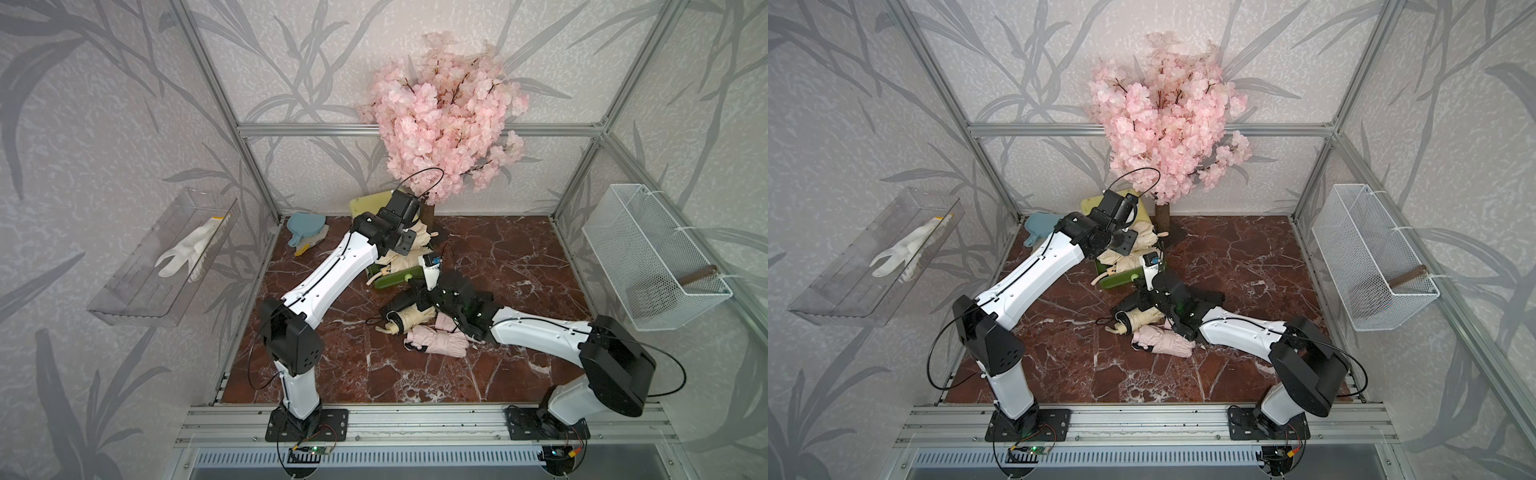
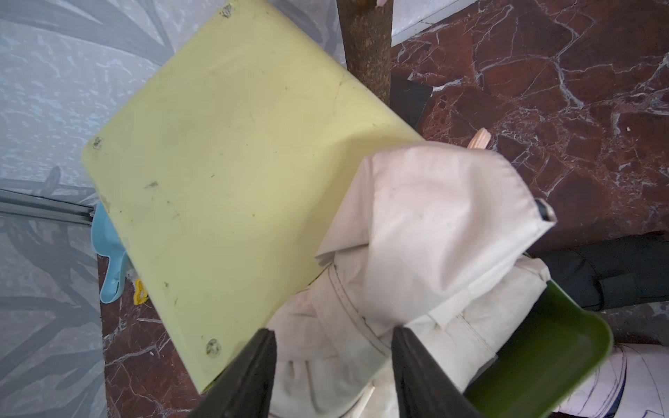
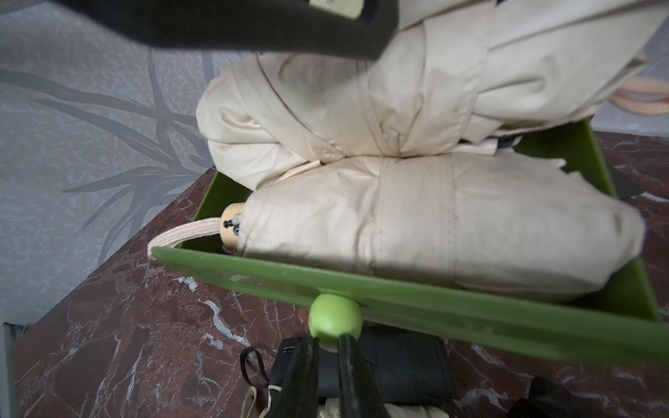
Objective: Place the umbrella in the drawer by color
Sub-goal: Place the umbrella in the drawer.
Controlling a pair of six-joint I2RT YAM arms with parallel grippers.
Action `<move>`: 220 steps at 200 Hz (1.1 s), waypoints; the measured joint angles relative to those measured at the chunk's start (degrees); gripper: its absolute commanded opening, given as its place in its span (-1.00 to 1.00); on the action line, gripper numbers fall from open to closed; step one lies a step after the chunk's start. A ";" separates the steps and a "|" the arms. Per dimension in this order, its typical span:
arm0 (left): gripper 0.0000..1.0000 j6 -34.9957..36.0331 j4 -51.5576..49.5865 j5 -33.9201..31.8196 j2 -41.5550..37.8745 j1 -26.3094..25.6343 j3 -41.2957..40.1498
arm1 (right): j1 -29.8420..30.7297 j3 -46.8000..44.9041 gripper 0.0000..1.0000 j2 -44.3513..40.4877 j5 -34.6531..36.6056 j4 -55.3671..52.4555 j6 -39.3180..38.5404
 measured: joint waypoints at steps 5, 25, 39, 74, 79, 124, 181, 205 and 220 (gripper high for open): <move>0.08 -0.13 -0.02 -0.02 0.35 0.00 0.00 | 0.00 0.00 -0.69 0.00 0.00 0.00 0.00; -0.01 -0.44 -0.55 -1.07 1.57 -0.04 -0.07 | 0.00 0.11 -0.69 0.26 -0.02 0.09 0.00; -0.06 -0.59 -0.37 -2.75 1.81 -0.17 -0.98 | 0.00 0.13 -0.70 0.46 -0.24 0.37 0.02; 0.01 -0.26 0.74 -7.50 1.95 -0.44 -2.69 | 0.00 0.50 -0.69 1.01 -0.44 0.57 0.20; 0.02 0.00 0.85 -8.20 2.10 -0.46 -2.69 | 0.00 0.57 -0.70 1.11 -0.44 0.57 0.20; 0.18 0.48 0.96 -12.41 5.11 -0.57 -1.07 | 0.00 0.94 -0.70 2.16 -0.83 0.44 0.28; 0.29 -2.19 3.34 -7.19 2.71 0.07 -0.31 | -0.02 0.98 -0.66 2.29 -0.87 0.42 0.39; 0.29 -2.64 5.18 -6.34 -1.18 0.09 -0.37 | -0.02 0.98 -0.51 2.29 -1.18 0.39 0.70; 0.28 -2.73 6.32 -6.16 -3.61 0.37 -0.59 | -0.02 1.01 -0.36 2.27 -1.49 0.20 1.09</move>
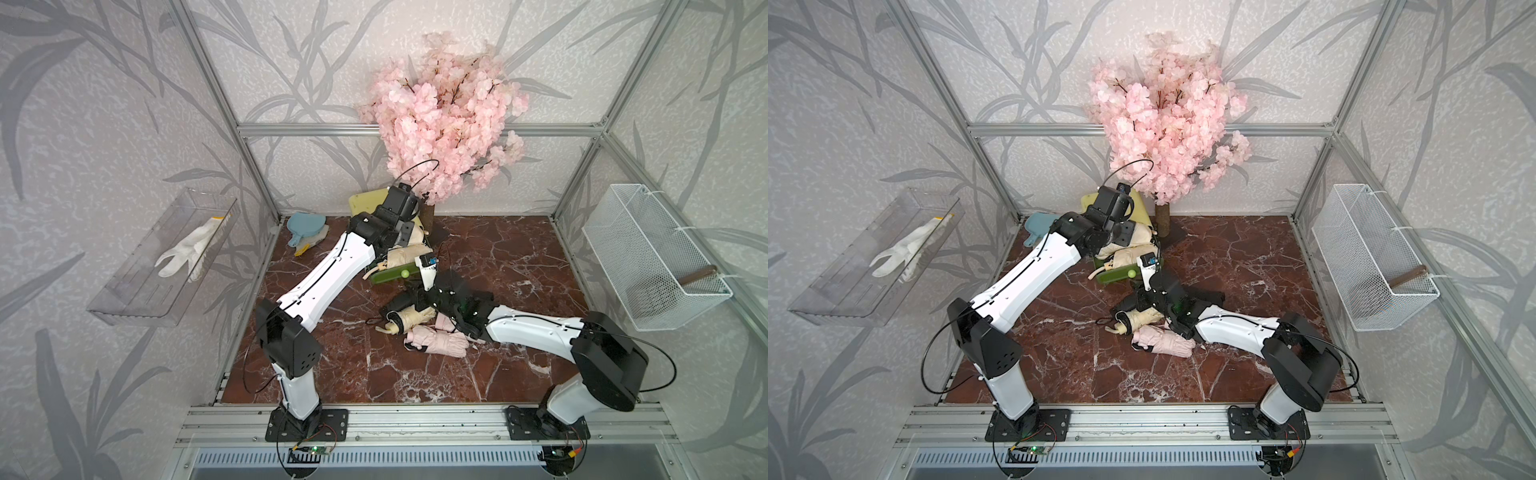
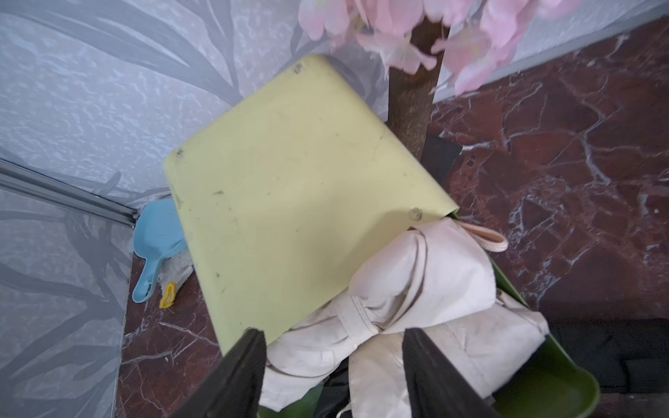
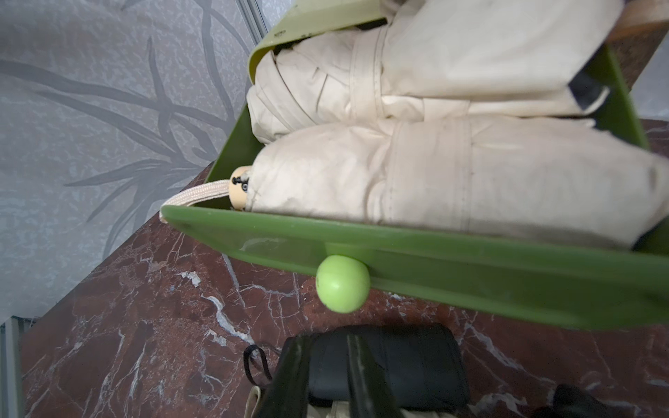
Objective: Place the umbrella in the drawer by color
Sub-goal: Place the umbrella in the drawer, then pick up the umbrella from the center of the board.
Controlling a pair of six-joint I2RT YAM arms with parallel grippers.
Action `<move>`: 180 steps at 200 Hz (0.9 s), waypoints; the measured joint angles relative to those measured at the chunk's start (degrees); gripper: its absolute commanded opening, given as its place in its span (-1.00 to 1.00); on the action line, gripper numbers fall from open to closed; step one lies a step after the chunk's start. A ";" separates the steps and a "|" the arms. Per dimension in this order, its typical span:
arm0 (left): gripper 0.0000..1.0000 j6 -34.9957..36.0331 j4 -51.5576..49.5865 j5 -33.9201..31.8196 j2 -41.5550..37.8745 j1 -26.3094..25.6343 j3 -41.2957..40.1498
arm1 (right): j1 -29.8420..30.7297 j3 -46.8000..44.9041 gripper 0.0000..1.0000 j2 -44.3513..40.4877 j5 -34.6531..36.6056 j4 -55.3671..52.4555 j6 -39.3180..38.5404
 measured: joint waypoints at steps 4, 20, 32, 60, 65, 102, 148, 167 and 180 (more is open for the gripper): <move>0.29 -0.02 0.15 0.13 -0.61 0.02 -0.11 | 0.00 0.00 -0.33 0.00 -0.04 -0.11 0.15; 0.29 -0.42 1.14 1.01 -2.73 0.28 -1.14 | 0.00 0.02 -0.28 -0.22 -0.26 -0.63 0.22; 0.29 -0.94 1.84 1.75 -4.28 0.72 -2.64 | 0.00 0.02 -0.22 -0.70 -0.33 -1.49 0.26; 0.30 -2.38 3.37 4.35 -8.94 1.36 -8.00 | 0.00 0.02 -0.15 -3.34 -0.07 -4.07 0.22; 0.30 -2.62 3.56 4.79 -10.21 1.51 -9.20 | 0.00 0.02 -0.13 -4.02 0.04 -4.55 0.22; 0.35 -4.96 6.71 7.78 -22.58 1.64 -20.09 | 0.00 0.02 -0.09 -9.94 0.48 -9.16 0.13; 0.37 -9.75 10.47 8.61 -39.78 1.62 -35.67 | -0.02 1.01 -0.09 -15.85 -3.65 -18.58 -6.21; 0.41 -11.91 11.15 8.20 -45.40 1.62 -42.03 | -0.26 2.56 -0.09 -15.63 -10.82 -23.78 -13.53; 0.45 -13.03 11.04 7.26 -48.89 1.62 -45.72 | -0.26 3.39 -0.09 -15.15 -15.54 -26.95 -18.64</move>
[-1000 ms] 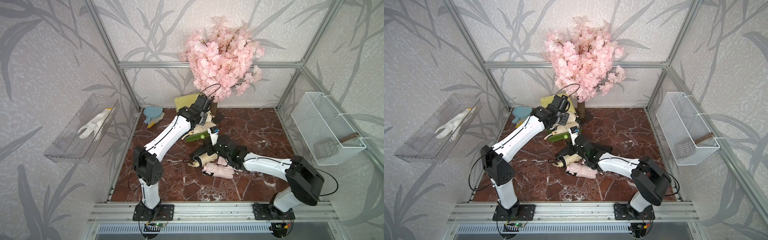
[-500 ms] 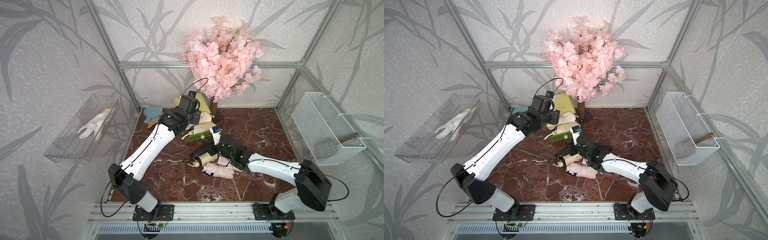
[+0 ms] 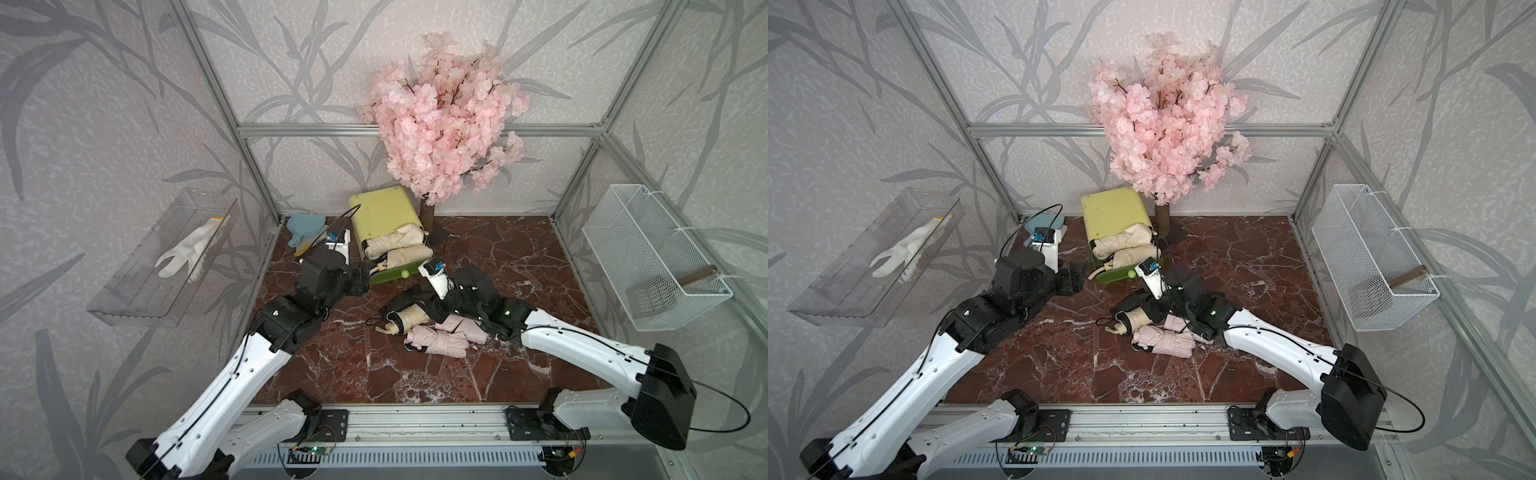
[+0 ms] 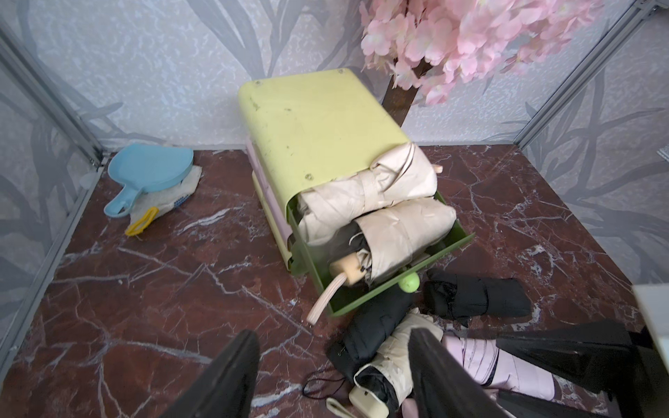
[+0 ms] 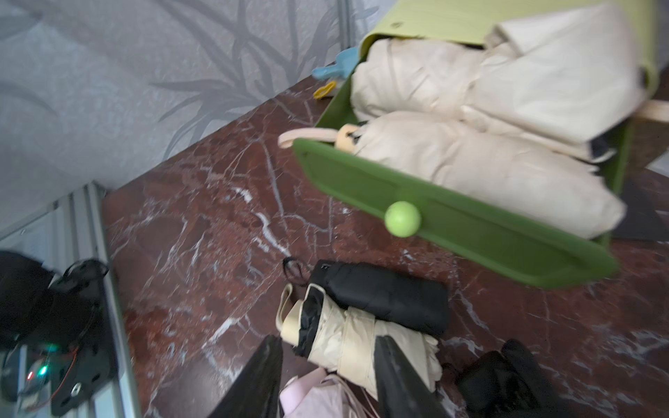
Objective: Place the umbrella in the drawer by color
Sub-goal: Pick up the umbrella from the center of the board.
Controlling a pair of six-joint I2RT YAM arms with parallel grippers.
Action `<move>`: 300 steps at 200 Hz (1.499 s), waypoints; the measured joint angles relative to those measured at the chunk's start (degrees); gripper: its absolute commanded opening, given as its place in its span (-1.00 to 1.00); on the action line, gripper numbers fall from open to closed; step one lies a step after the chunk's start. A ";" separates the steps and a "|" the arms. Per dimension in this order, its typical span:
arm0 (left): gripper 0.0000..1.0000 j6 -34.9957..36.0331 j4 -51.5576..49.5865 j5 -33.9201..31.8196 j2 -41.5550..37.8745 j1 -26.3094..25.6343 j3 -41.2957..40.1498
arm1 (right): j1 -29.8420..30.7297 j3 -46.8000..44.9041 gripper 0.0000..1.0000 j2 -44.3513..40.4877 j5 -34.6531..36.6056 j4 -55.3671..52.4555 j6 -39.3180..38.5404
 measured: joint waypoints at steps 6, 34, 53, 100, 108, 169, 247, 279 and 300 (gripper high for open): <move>0.45 -0.35 -0.33 -0.42 -1.42 0.00 -1.25 | 0.00 0.44 -0.09 0.46 -1.51 -1.31 -2.05; 0.46 -1.29 -2.38 -2.16 -8.26 0.00 -4.94 | 0.07 4.79 -0.11 5.60 -6.12 -7.58 -10.82; 0.46 -1.29 -2.86 -2.36 -11.78 0.00 -6.69 | 0.13 9.31 -0.13 11.04 -6.51 -12.39 -17.40; 0.47 -1.25 -5.03 -2.03 -18.88 0.00 -11.39 | 0.74 22.03 -0.32 26.18 -3.50 -27.26 -30.18; 0.47 -1.25 -5.20 -2.03 -19.71 0.00 -11.93 | 0.85 23.17 -0.32 27.91 -2.86 -28.72 -31.52; 0.47 -1.16 -5.49 -2.23 -21.07 0.02 -12.46 | 2.64 24.13 -0.27 32.46 -0.02 -32.92 -41.03; 0.46 -1.29 -6.16 -4.15 -25.31 0.02 -13.14 | 4.44 26.84 -0.12 36.09 3.67 -32.76 -48.87; 0.46 -1.29 -6.29 -5.11 -26.67 0.02 -13.62 | 5.38 26.80 -0.08 35.78 5.49 -32.83 -50.73; 0.46 -1.29 -6.29 -5.64 -27.85 0.02 -13.97 | 5.73 26.43 -0.04 34.16 6.95 -32.85 -51.10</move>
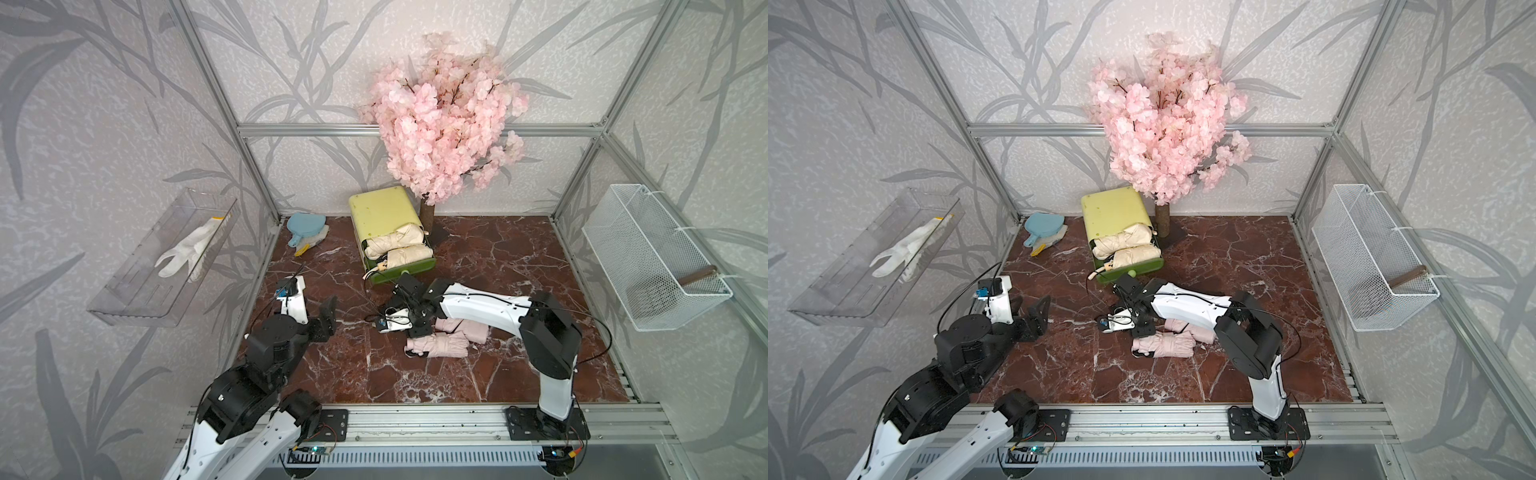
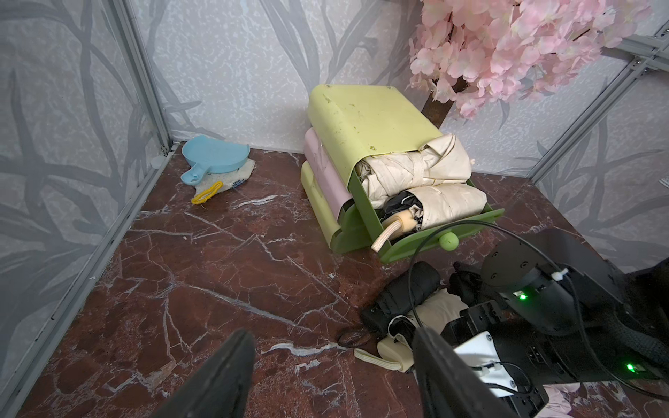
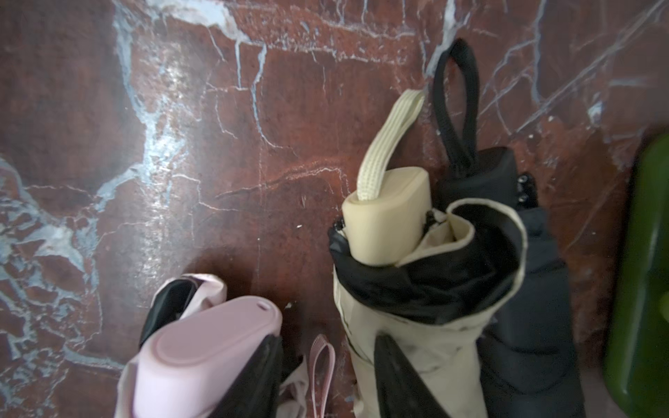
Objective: Place the umbrella in the drawer by color
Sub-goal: Pick up the umbrella from the center of the board.
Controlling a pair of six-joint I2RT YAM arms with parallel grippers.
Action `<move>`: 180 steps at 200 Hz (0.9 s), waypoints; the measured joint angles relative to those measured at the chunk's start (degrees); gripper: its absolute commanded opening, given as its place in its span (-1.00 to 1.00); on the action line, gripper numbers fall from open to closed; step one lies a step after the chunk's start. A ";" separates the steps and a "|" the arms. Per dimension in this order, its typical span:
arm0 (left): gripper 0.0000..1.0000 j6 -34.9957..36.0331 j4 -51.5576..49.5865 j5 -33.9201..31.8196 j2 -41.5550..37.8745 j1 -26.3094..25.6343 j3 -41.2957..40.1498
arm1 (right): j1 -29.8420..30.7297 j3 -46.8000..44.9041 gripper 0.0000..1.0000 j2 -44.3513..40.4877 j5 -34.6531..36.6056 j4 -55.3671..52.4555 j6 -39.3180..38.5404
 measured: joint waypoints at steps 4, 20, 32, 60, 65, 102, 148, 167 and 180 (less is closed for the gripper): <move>0.47 0.00 0.00 -0.07 -0.24 0.00 -0.04 | 0.02 -0.11 -0.03 -0.46 0.37 0.00 -0.07; 0.47 0.00 0.02 -0.39 -0.96 0.00 -0.07 | 0.02 -0.96 0.06 -2.95 2.08 0.85 -0.33; 0.47 0.00 0.02 -0.42 -1.01 0.00 -0.07 | 0.02 -1.68 0.11 -4.46 3.48 2.10 -0.94; 0.47 0.00 0.02 -0.42 -0.96 0.00 -0.07 | -0.15 -1.95 0.16 -4.09 5.77 3.52 -2.14; 0.47 0.00 0.02 -0.42 -0.96 0.00 -0.07 | -0.31 -1.84 0.16 -3.58 6.10 3.54 -2.23; 0.47 0.00 0.02 -0.46 -0.96 0.00 -0.11 | -0.96 1.05 0.19 2.60 7.85 2.97 -2.62; 0.47 0.00 0.00 -0.44 -0.98 0.00 -0.42 | -1.31 3.28 0.20 4.79 8.35 2.67 -3.72; 0.47 0.00 0.00 -0.42 -0.98 0.00 -0.42 | -1.31 2.95 0.22 5.22 8.90 3.85 -4.11; 0.47 -0.02 0.00 -0.42 -1.01 0.00 -0.42 | -1.31 2.45 0.25 5.33 9.33 4.90 -4.59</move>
